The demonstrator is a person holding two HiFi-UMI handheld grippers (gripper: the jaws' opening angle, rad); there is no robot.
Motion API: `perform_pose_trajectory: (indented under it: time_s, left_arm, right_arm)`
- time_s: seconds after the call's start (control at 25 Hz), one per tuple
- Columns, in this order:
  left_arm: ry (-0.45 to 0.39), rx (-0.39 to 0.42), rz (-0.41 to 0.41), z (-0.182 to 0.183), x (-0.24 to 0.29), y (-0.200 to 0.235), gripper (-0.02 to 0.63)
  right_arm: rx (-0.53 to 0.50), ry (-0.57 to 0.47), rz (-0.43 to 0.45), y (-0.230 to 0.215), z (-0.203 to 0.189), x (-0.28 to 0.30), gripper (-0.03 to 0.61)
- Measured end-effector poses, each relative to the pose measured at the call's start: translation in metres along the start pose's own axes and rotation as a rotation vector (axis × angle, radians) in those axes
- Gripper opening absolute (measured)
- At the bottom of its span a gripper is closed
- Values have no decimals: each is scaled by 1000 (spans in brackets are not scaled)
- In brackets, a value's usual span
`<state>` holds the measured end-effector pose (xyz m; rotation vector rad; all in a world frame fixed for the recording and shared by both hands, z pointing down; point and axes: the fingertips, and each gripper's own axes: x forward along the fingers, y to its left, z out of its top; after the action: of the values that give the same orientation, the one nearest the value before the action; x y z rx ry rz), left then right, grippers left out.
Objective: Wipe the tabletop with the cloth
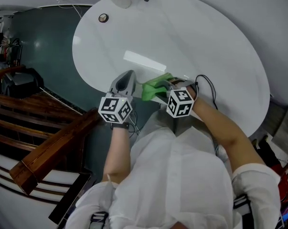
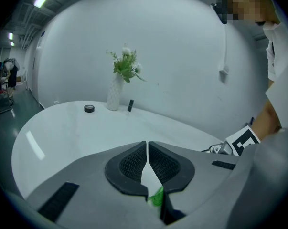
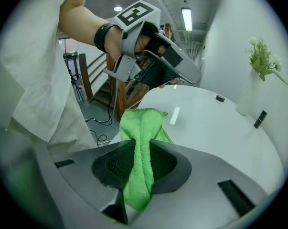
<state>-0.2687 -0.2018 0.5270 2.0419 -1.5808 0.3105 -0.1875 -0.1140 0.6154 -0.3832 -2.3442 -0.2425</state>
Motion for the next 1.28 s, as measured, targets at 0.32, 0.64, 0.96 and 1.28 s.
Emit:
perform_pose_trajectory:
  time_s: [0.32,0.64,0.96,1.28]
  left_arm:
    - [16,45,-87,4,24,-40,28]
    - [41,104,-178,10,44,-81,28]
    - [65,152,-274,10,64,-128,28]
    - [88,203,-373,1,82,-182,28]
  right_arm:
    - [457,7,-435,-89,-63,-61,77]
    - [888,30,-857,-130,-130,-133,77]
    - [1107,37,-1016,-73,-204,-208,77]
    - [1305,79,-1177,19,-280,-284,77]
